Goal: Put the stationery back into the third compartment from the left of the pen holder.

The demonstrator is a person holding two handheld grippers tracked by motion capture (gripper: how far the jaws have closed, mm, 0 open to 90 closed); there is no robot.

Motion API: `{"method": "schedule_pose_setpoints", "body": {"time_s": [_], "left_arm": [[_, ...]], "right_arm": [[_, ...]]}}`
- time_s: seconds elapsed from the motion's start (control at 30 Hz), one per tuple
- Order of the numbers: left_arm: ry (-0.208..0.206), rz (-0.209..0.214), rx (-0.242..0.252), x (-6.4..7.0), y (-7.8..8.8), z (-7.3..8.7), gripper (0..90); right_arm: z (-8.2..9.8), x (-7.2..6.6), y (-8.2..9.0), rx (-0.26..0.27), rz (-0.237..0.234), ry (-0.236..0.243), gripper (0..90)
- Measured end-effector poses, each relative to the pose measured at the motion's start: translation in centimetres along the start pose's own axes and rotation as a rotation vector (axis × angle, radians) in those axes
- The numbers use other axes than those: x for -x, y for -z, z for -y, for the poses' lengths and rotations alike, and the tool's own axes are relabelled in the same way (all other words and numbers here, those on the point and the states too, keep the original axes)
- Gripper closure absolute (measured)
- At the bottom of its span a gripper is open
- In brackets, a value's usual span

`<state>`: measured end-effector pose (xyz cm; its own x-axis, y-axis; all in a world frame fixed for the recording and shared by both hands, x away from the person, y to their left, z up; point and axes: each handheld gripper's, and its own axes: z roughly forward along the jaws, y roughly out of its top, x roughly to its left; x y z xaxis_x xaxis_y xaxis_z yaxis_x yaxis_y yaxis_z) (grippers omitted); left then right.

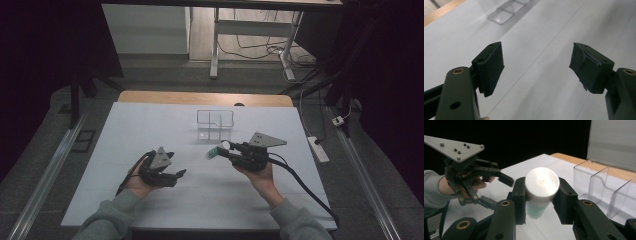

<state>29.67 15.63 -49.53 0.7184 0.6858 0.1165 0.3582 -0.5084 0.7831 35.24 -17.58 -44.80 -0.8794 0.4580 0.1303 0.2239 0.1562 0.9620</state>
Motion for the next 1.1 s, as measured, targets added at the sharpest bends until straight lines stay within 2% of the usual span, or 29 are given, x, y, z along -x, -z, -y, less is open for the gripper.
{"method": "schedule_pose_setpoints", "body": {"time_s": [0.13, 0.27, 0.4, 0.47, 0.57, 0.73, 0.97, 1.1], "left_arm": [[0.058, -0.04, -0.015, -1.3, 1.7, 2.0, 26.7], [0.109, -0.077, -0.031, -2.4, 3.2, 4.2, 26.7], [0.136, -0.099, -0.045, -2.9, 4.2, 5.7, 26.1], [0.14, -0.108, -0.052, -3.0, 4.4, 6.2, 26.0], [0.149, -0.109, -0.053, -3.1, 4.4, 6.5, 26.1], [0.139, -0.105, -0.061, -3.1, 4.0, 6.3, 26.1], [0.125, -0.099, -0.073, -3.1, 3.4, 6.2, 25.9], [0.121, -0.094, -0.077, -3.0, 3.3, 6.3, 25.6]], "right_arm": [[-1.1, 0.4, 0.8, 0.019, 0.059, 0.032, 64.3], [-2.2, 1.2, 1.3, 0.047, 0.104, 0.029, 64.3], [-3.2, 2.4, 1.5, 0.066, 0.123, 0.021, 64.3], [-3.6, 3.1, 1.4, 0.069, 0.149, 0.022, 64.3], [-4.1, 4.4, 1.2, 0.075, 0.184, 0.005, 64.2], [-4.4, 6.6, 0.5, 0.066, 0.239, -0.019, 64.2], [-4.0, 9.5, -1.5, -0.015, 0.307, -0.043, 64.2], [-3.5, 10.5, -2.4, -0.042, 0.315, -0.063, 64.2]]}}
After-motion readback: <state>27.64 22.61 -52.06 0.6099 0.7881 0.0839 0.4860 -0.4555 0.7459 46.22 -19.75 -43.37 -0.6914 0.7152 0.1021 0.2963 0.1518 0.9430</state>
